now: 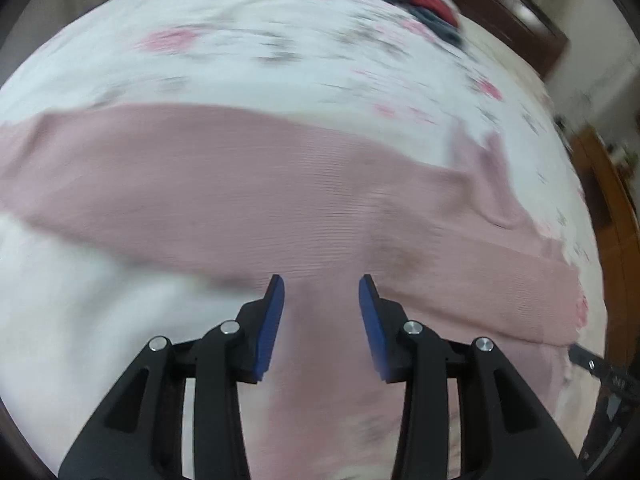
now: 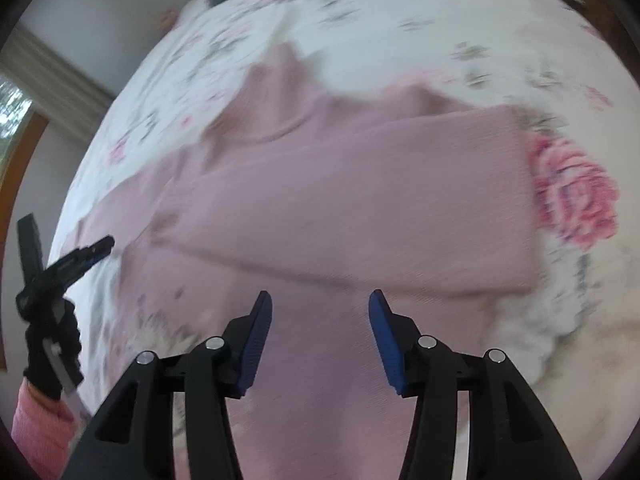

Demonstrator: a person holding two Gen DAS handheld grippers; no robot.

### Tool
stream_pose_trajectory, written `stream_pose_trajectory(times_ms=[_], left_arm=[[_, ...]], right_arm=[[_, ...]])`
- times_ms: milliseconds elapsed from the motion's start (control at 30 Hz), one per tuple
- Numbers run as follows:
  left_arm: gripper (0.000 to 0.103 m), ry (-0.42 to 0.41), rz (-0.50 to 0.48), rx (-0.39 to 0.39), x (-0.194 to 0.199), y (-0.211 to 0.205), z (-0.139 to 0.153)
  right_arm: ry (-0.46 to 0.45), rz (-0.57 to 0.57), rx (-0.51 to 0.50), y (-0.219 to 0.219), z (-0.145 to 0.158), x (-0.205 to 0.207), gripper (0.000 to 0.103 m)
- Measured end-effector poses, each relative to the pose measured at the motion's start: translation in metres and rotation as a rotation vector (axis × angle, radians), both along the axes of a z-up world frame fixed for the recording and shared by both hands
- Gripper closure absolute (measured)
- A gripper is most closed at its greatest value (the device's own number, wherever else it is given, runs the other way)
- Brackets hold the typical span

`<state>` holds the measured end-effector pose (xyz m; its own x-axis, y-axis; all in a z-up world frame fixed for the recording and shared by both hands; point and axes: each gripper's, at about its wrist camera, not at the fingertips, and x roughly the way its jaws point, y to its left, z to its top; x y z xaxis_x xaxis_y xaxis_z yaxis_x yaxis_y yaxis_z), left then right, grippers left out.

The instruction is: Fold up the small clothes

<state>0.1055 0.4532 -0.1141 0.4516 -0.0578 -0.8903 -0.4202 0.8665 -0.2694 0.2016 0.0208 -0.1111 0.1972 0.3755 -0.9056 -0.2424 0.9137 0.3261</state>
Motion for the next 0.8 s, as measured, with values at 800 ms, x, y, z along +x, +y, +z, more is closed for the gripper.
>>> stream_pose_trajectory(times_ms=[800], left_arm=[[0.070,-0.146,0.618,-0.162,-0.094,0.273,-0.028]], right_arm=[[0.114,0.097,-0.056,0.076,-0.063,-0.023,0.047]])
